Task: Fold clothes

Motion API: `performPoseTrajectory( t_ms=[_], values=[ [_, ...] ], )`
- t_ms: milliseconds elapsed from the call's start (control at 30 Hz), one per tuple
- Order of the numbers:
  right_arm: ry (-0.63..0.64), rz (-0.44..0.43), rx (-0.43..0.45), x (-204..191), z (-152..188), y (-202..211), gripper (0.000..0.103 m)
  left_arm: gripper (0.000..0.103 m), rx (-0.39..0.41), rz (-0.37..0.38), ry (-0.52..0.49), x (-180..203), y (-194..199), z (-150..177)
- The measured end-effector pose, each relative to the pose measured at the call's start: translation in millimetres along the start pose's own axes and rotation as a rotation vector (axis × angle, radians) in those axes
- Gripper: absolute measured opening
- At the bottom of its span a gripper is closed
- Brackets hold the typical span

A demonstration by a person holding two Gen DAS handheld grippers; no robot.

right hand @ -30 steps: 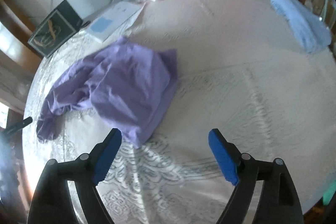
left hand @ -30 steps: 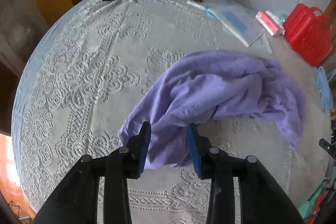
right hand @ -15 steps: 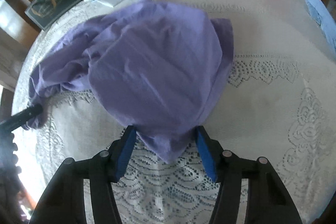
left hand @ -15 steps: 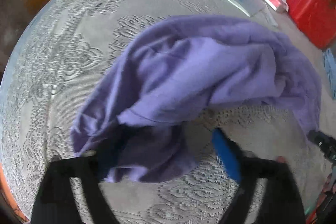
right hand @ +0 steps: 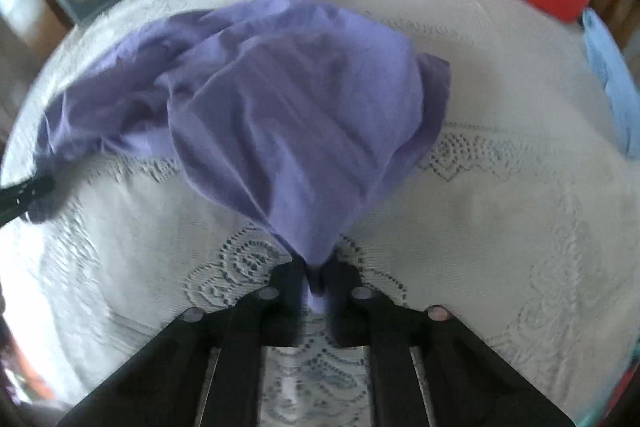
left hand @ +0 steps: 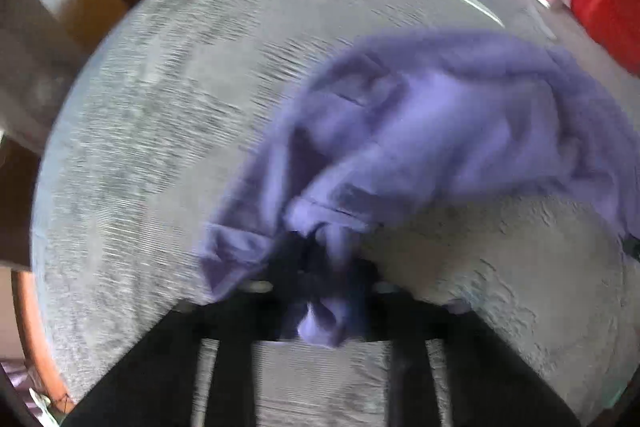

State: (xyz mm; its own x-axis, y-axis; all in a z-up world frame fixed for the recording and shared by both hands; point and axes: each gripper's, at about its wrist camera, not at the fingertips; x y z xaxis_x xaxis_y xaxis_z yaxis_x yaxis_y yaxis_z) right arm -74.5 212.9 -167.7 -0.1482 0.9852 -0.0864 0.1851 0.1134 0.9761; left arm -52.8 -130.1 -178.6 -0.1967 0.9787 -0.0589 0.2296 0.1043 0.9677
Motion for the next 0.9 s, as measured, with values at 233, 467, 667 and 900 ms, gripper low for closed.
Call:
performPoseTrajectory(
  t_ms=[233, 467, 667, 900],
  values=[
    [-0.061, -0.086, 0.271, 39.4, -6.9, 115.2, 0.006, 0.013, 0.129, 0.178, 0.040, -37.0, 76.5, -2.3],
    [-0.035, -0.104, 0.226, 47.6, 44.1, 156.8, 0.006, 0.023, 0.047, 0.317, -0.021, -40.4, 96.4, 13.6],
    [-0.117, -0.098, 0.070, 68.5, 76.7, 121.5, 0.020, 0.028, -0.060, 0.313, -0.067, -29.1, 80.3, 23.0],
    [-0.103, -0.106, 0.089, 63.0, 36.5, 100.5, 0.025, 0.034, -0.046, 0.372, -0.113, -9.9, 94.2, 6.9]
  ],
)
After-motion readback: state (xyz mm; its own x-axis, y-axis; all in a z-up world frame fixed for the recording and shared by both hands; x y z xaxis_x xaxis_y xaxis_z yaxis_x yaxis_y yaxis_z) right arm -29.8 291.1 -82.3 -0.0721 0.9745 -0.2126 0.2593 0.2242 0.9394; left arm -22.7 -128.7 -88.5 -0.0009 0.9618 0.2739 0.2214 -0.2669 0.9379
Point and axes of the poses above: each gripper's, at about its wrist camera, not at the fingertips, and y roughly against the way its jaws point, x to its right, z to its underside, and after that the axes turned 7 degrees about -x, right-handed
